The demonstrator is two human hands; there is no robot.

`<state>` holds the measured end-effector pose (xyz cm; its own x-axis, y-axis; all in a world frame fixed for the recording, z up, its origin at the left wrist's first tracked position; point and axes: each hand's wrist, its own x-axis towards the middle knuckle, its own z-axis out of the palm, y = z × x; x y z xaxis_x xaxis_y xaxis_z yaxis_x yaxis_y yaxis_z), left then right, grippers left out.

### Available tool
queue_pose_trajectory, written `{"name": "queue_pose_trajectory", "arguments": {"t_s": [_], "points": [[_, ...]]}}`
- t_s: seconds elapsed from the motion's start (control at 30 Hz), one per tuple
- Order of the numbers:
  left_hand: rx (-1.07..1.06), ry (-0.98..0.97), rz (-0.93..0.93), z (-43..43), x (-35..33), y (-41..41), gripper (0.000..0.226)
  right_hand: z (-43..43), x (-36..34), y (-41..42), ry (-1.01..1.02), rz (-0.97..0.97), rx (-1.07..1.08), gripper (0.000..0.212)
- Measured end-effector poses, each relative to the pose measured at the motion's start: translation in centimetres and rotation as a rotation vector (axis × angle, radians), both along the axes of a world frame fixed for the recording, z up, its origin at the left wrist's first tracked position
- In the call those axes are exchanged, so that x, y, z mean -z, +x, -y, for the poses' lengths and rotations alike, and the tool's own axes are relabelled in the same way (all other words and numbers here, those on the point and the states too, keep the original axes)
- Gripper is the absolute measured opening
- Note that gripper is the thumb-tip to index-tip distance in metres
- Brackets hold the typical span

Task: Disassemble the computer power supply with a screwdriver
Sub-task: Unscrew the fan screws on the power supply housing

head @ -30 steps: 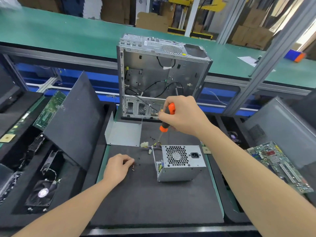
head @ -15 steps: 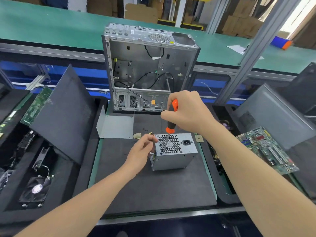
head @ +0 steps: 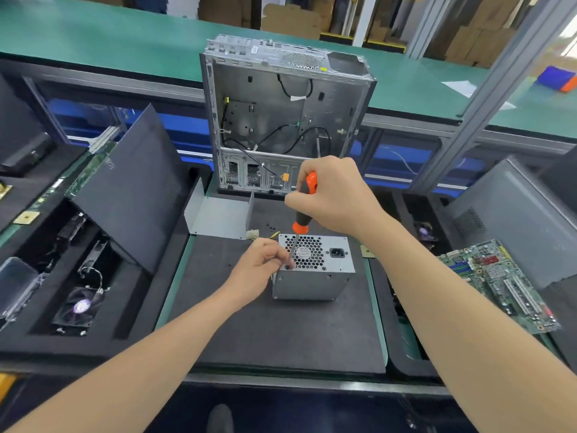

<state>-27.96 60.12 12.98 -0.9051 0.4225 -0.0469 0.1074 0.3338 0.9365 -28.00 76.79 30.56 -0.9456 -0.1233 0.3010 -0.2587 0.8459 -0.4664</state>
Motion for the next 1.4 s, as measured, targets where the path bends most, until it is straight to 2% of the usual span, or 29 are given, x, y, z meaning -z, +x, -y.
{"name": "queue_pose_trajectory", "arguments": {"t_s": [0.83, 1.17, 1.3, 1.4], "points": [[-0.022, 0.024, 0.012, -0.2, -0.5, 0.2, 0.04, 0.1, -0.7, 0.2, 0.016, 0.041, 0.025, 0.022], [-0.009, 0.016, 0.027, -0.1, -0.7, 0.3, 0.032, 0.1, -0.5, -0.1, 0.039, 0.046, 0.017, 0.021], [-0.001, 0.008, 0.014, 0.0, -0.7, 0.3, 0.034, -0.1, -1.1, -0.1, 0.051, 0.146, -0.103, 0.011], [0.008, -0.007, 0.003, 0.0, -0.6, 0.3, 0.035, -0.4, -1.9, -0.3, 0.11, 0.241, -0.193, 0.018]]}}
